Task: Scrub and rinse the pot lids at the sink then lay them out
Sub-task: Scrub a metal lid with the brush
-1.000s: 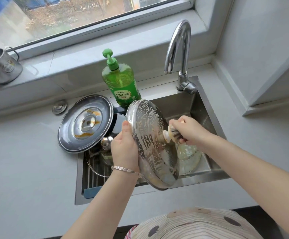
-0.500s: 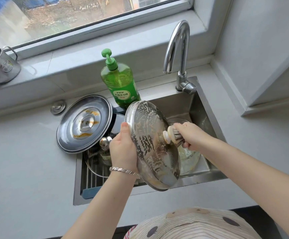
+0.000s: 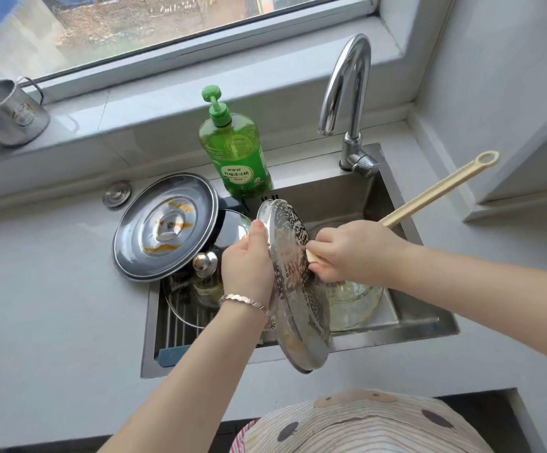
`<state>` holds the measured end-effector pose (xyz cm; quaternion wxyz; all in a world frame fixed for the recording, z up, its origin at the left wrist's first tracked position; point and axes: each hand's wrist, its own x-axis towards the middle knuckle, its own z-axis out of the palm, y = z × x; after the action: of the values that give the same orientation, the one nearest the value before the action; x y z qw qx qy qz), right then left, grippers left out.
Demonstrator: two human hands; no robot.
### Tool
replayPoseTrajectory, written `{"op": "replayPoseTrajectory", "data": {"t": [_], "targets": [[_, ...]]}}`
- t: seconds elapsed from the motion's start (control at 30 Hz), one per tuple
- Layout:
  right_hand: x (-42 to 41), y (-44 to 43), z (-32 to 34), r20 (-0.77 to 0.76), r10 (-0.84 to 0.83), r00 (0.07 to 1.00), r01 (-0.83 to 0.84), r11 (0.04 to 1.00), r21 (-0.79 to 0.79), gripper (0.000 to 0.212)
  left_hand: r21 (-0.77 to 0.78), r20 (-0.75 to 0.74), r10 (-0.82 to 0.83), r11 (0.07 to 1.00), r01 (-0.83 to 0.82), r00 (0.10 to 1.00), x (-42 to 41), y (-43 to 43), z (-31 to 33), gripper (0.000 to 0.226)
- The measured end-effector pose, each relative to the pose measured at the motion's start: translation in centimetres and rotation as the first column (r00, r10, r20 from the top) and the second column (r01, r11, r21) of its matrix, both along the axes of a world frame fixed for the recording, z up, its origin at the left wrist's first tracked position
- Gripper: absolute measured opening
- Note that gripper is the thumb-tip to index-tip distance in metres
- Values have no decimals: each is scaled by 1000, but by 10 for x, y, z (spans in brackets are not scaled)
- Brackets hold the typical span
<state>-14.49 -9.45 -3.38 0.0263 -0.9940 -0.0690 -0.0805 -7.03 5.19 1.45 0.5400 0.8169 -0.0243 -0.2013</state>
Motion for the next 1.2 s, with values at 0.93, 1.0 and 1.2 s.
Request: {"op": "replayPoseTrajectory", "data": {"t": [0.93, 1.0, 1.2], "targets": [[-15, 23, -26, -828, -310, 468, 727, -397, 560, 36, -113, -11, 197, 974, -197, 980, -14, 6, -3, 52], [-12, 39, -24, -876, -232, 423, 667, -575, 474, 35, -146, 81, 193, 973, -180, 978, -22, 2, -8, 54], [7, 34, -21, -904, 99, 415, 583, -792, 181, 31, -180, 238, 144, 978, -102, 960, -25, 0, -17, 56]]}}
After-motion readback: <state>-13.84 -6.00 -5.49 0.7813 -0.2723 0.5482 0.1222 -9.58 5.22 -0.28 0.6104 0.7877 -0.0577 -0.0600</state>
